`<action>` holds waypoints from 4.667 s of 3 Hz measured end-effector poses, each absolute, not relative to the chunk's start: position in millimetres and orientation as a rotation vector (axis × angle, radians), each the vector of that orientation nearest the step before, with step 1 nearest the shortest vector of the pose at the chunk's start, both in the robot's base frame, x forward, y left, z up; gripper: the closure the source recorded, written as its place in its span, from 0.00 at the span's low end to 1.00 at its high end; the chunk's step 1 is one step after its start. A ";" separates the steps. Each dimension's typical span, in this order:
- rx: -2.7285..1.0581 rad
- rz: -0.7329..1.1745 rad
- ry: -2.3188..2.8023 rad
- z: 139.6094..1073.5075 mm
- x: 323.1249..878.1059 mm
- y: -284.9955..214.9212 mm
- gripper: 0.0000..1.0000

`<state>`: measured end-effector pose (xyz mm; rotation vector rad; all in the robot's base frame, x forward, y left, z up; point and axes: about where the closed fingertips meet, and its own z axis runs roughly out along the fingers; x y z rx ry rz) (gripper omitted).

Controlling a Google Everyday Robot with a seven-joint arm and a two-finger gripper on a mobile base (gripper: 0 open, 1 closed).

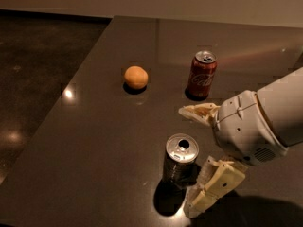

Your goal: Knock redbull can over

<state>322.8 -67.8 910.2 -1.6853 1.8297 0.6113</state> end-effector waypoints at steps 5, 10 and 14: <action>-1.770 0.463 1.936 950.9 355.4 -73.6 1.00; -2.192 -0.207 2.190 887.8 411.5 -58.3 0.58; -2.172 -0.216 2.162 891.4 415.4 -52.7 0.00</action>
Offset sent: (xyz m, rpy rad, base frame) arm 0.0074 0.0059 0.0027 0.0489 0.0368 -0.0116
